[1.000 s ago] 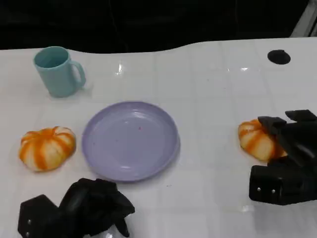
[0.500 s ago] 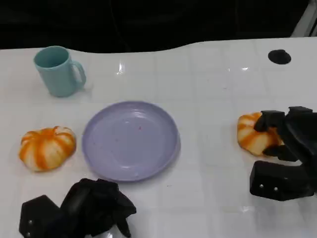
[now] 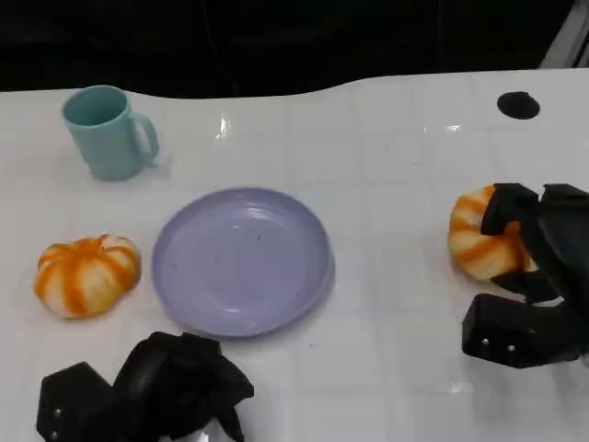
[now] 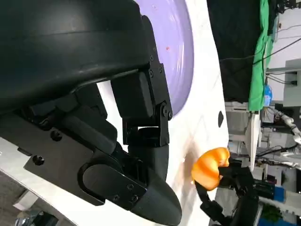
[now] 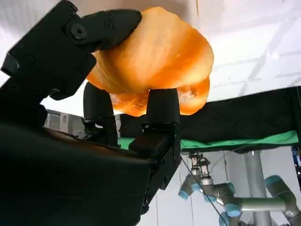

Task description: Grasp the bread from the table and place it into the plate.

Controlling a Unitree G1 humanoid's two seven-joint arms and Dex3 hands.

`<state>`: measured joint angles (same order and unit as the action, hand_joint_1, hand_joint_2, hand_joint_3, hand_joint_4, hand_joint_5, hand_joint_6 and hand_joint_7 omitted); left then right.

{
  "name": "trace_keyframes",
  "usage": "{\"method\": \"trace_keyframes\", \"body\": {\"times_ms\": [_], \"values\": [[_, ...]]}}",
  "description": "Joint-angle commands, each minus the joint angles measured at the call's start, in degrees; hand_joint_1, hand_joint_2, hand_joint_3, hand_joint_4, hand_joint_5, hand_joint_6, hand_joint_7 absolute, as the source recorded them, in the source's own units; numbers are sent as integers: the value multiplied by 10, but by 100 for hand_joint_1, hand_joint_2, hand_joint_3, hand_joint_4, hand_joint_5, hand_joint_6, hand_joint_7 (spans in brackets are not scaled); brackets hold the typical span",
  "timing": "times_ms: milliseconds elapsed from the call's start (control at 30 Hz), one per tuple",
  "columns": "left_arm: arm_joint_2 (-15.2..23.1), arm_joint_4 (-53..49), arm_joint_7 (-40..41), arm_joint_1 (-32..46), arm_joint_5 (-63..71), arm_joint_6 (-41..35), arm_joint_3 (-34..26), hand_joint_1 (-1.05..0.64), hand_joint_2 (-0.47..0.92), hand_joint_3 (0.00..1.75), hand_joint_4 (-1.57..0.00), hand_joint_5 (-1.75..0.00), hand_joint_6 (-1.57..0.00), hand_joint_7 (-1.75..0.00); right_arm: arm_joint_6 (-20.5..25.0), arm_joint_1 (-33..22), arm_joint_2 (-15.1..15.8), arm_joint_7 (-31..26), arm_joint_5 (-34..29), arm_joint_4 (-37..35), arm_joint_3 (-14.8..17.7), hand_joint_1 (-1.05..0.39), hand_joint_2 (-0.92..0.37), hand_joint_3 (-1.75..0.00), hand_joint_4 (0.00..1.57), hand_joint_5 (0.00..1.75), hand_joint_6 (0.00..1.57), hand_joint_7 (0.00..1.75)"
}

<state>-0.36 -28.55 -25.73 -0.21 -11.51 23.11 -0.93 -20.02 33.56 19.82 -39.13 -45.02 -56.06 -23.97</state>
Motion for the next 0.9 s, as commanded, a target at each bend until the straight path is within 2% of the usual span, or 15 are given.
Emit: {"method": "trace_keyframes", "body": {"times_ms": [33,167,300,400,533,900], "values": [[5,-7,8,0,7,9,-4,-105,82,1,-146,-102,-156,-51,-31,4,-6,3,28,47,11,-12,-38,-121,94,175,74,175],[3,2,11,4,9,4,-3,-105,82,1,-146,-102,-157,-51,-24,2,-19,36,41,108,16,-12,-32,-134,97,175,74,175],[3,3,6,5,5,1,-5,-105,81,0,-146,-102,-156,-51,-37,-3,-44,77,75,156,25,-9,-28,-145,98,175,76,175],[4,1,3,5,3,3,-6,-105,81,0,-146,-101,-156,-51,-40,-3,-67,115,104,184,32,-8,-26,-147,98,175,76,175],[4,-1,1,4,2,3,-7,-105,81,0,-146,-101,-156,-50,-21,0,-101,171,128,218,33,-8,-26,-148,98,175,76,175],[4,7,4,11,7,5,-2,-105,82,1,-146,-101,-157,-50,-16,31,-184,227,125,216,10,-9,-23,-151,100,175,76,175]]}}
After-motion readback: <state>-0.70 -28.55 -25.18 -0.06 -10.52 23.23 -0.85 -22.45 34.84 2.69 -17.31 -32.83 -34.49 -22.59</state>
